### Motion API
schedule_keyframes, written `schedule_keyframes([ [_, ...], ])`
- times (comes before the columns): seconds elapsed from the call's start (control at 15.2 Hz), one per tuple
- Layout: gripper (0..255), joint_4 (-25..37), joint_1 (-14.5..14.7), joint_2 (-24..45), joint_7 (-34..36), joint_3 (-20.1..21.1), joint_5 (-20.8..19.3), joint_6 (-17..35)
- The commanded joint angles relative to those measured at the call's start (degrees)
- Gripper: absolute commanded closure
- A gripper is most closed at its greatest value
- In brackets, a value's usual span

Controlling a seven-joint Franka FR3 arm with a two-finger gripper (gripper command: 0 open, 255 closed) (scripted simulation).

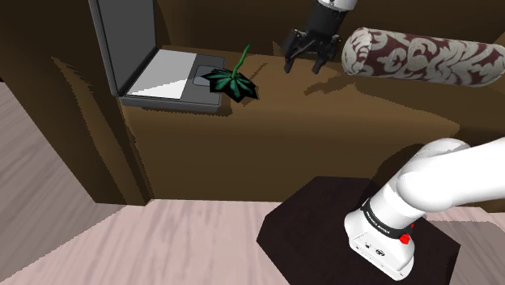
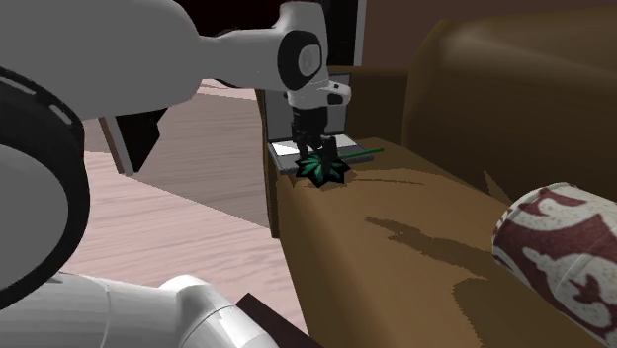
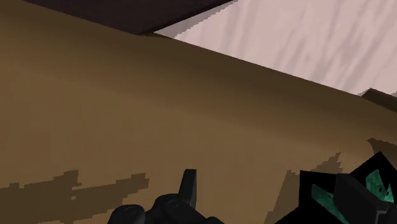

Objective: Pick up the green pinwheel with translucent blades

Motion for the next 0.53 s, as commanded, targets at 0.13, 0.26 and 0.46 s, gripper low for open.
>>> schedule_keyframes([
  [0.13, 0, 3.4, -2.7, 6.9, 10.1, 4.3, 0.2, 5.9],
  [0.26, 0, 5.9, -4.2, 10.8, 15.3, 6.5, -0.5, 8.4],
  [0.46, 0, 10.1, -6.5, 16.8, 23.3, 9.6, -2.4, 11.5],
])
